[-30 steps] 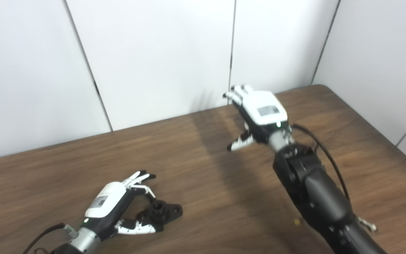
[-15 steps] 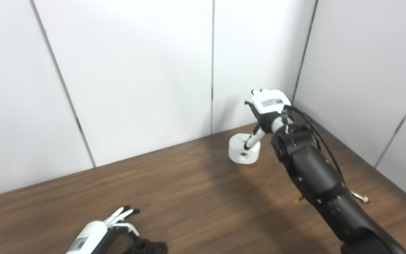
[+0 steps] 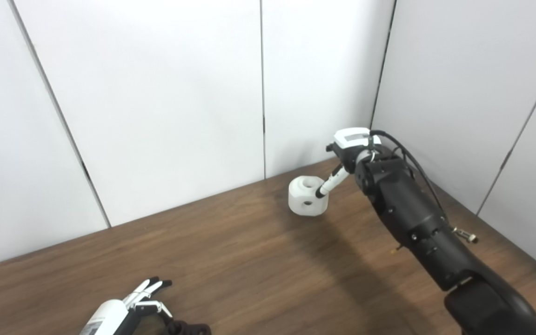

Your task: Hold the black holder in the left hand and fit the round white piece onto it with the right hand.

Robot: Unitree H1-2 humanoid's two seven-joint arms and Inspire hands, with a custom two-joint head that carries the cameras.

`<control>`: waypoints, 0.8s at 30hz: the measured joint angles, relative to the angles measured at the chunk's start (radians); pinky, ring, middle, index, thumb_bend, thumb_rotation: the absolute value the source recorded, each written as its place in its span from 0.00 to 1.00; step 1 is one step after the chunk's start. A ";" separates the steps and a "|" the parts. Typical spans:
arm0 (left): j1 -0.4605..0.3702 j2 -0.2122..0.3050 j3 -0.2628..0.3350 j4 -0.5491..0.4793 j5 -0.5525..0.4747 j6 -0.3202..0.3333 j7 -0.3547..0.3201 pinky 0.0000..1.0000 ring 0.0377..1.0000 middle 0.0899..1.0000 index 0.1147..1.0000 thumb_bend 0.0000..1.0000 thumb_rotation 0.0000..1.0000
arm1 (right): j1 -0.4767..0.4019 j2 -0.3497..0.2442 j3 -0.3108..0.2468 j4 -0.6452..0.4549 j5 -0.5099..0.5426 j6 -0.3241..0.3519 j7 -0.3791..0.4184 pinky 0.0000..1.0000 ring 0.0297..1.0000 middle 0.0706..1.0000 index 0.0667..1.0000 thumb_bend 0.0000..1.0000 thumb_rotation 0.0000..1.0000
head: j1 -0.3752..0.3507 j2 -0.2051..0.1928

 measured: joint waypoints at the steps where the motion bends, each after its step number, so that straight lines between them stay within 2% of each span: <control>1: 0.000 0.001 0.000 0.000 0.000 -0.002 0.001 0.88 0.99 0.91 0.42 0.52 0.06 | 0.000 -0.002 0.003 0.004 0.010 0.003 0.000 1.00 1.00 1.00 0.89 1.00 0.62 | 0.003 -0.002; 4: 0.000 0.002 0.000 0.001 0.000 -0.002 0.001 0.93 1.00 0.91 0.42 0.52 0.06 | -0.001 -0.003 0.018 0.022 0.037 0.008 0.000 1.00 1.00 1.00 0.88 1.00 0.61 | 0.003 -0.002; 8: 0.006 0.002 -0.002 0.001 -0.003 -0.003 0.002 0.93 1.00 0.91 0.42 0.52 0.06 | -0.001 -0.001 0.033 0.037 0.062 0.015 -0.002 1.00 1.00 1.00 0.87 1.00 0.57 | 0.008 0.002; 13: 0.007 0.002 -0.002 0.003 -0.004 -0.003 0.002 0.99 1.00 0.91 0.42 0.52 0.06 | -0.001 0.005 0.052 0.057 0.076 0.022 -0.021 1.00 1.00 1.00 0.87 1.00 0.54 | 0.012 0.005; 24: 0.010 0.002 -0.001 0.010 -0.004 -0.013 0.012 0.96 0.99 0.90 0.42 0.52 0.06 | -0.001 0.013 0.083 0.062 0.095 0.026 -0.039 1.00 1.00 1.00 0.87 1.00 0.53 | 0.022 0.015</control>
